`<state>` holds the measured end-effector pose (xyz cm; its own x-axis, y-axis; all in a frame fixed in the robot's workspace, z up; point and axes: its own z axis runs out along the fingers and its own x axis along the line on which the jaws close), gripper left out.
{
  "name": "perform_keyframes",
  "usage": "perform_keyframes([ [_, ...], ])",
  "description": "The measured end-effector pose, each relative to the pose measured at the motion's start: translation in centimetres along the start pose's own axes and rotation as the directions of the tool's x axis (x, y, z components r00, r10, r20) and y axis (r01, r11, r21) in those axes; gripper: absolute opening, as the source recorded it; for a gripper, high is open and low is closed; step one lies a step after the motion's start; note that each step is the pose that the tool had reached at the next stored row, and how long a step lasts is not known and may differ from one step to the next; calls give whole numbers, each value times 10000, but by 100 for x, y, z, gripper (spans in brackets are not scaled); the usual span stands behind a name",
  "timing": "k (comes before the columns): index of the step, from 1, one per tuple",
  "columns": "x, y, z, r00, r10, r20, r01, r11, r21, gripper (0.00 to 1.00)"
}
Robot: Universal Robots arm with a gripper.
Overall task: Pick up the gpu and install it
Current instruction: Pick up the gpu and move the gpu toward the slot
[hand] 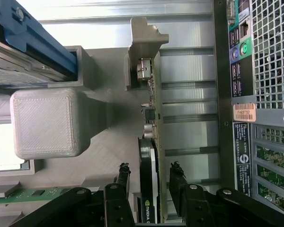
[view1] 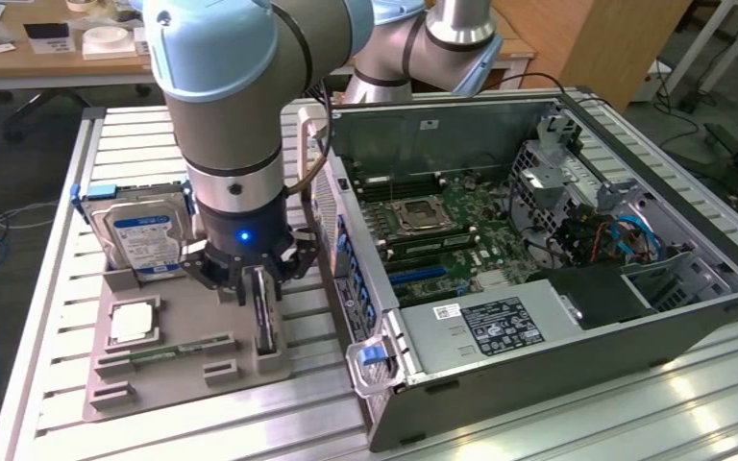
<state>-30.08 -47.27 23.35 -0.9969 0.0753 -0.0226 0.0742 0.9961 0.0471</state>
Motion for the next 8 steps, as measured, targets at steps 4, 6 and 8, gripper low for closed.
perform_keyframes([
  [4, 0, 0, 0, 10000, 0, 0, 0, 10000, 1, 47],
  [6, 0, 0, 0, 10000, 0, 0, 0, 10000, 1, 47],
  [8, 0, 0, 0, 10000, 0, 0, 0, 10000, 1, 47],
])
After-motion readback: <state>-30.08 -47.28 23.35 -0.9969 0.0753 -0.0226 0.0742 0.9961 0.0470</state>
